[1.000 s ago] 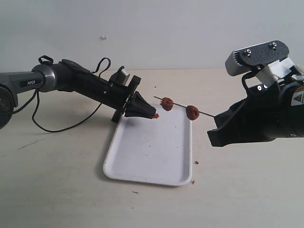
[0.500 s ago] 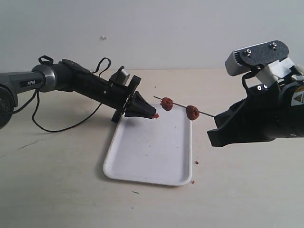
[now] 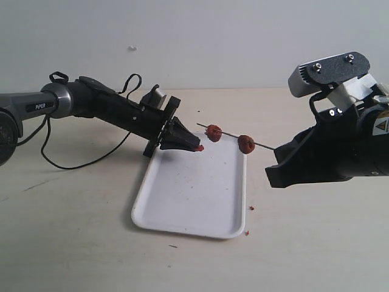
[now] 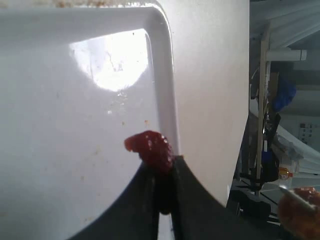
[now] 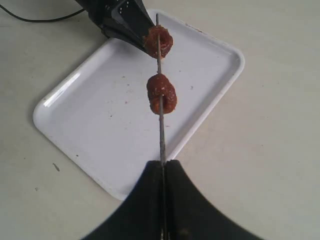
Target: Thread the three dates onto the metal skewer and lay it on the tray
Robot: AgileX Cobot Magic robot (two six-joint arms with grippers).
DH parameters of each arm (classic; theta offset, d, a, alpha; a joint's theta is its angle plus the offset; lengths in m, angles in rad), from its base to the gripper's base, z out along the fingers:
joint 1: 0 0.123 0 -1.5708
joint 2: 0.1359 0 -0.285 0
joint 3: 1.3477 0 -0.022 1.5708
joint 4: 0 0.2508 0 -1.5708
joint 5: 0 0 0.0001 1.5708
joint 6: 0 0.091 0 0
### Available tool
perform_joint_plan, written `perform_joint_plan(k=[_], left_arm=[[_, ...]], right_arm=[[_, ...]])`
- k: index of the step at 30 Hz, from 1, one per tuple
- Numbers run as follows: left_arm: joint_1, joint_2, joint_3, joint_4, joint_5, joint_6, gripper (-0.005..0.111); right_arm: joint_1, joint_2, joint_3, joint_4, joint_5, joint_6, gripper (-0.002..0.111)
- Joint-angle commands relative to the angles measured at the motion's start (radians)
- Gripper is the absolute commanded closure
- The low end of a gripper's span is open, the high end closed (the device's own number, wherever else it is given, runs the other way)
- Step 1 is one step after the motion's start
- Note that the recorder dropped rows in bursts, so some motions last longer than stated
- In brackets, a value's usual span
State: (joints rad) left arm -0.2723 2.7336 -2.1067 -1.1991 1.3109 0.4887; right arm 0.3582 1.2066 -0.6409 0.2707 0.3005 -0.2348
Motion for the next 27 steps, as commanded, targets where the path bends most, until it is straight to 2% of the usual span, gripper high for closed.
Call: perform_joint_plan(k=[1, 10, 15, 27], left_arm=[[-0.019, 0.139, 0.058, 0.245, -0.090, 0.009, 0.107], [-0.019, 0.139, 0.058, 0.245, -0.090, 0.009, 0.107], [-0.005, 0.128, 0.058, 0.163, -0.090, 0.008, 0.107], [0.012, -0.073, 0.058, 0.158, -0.090, 0.074, 0.107]], right_arm=[[-0.003, 0.002, 0.000, 0.003, -0.019, 0.001, 0.108], [-0.003, 0.002, 0.000, 0.003, -0.019, 0.001, 0.108], [-0.003, 0.002, 0.000, 0.003, -0.019, 0.001, 0.108], [-0.003, 0.002, 0.000, 0.000, -0.019, 0.001, 0.108]])
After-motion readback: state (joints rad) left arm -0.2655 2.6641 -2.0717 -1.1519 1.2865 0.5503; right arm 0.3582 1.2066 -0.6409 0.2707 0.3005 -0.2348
